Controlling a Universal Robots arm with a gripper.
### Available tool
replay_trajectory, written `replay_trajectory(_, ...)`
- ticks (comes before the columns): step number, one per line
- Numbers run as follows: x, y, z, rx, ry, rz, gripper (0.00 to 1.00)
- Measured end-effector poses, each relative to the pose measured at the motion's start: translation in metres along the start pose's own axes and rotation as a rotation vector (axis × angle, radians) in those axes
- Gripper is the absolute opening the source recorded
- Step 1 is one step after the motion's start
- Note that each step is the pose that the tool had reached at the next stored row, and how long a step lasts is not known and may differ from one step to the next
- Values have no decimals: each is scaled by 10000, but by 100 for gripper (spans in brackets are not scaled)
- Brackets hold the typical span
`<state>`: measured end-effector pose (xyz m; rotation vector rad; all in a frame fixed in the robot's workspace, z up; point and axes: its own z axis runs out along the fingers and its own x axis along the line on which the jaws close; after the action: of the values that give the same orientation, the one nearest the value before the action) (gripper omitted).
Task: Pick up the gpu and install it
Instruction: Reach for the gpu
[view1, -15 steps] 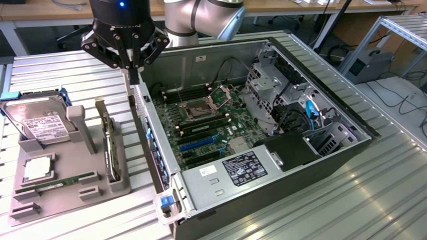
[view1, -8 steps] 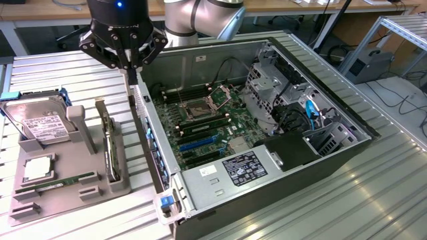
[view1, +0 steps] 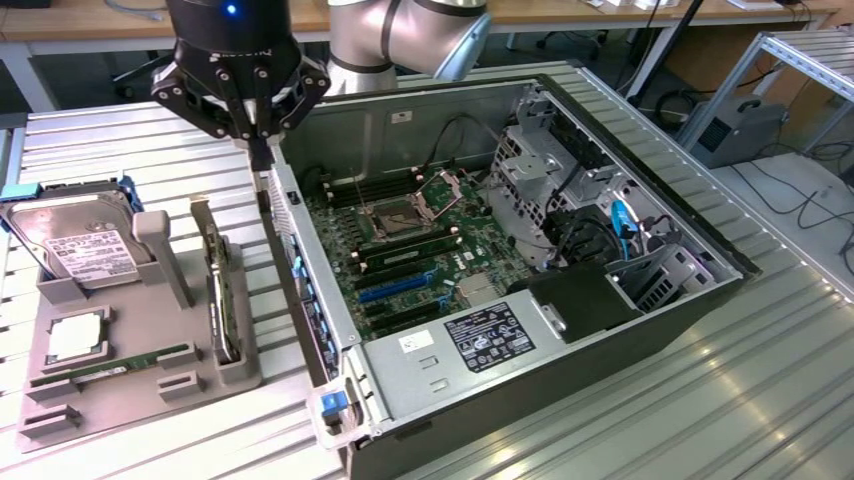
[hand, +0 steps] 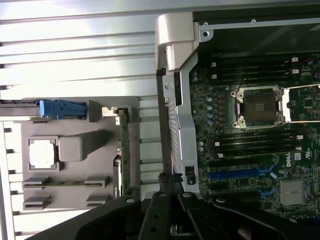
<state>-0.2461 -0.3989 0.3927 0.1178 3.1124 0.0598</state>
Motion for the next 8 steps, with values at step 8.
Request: replay_trajectory(8,47,-3,1,-1,0,0,11)
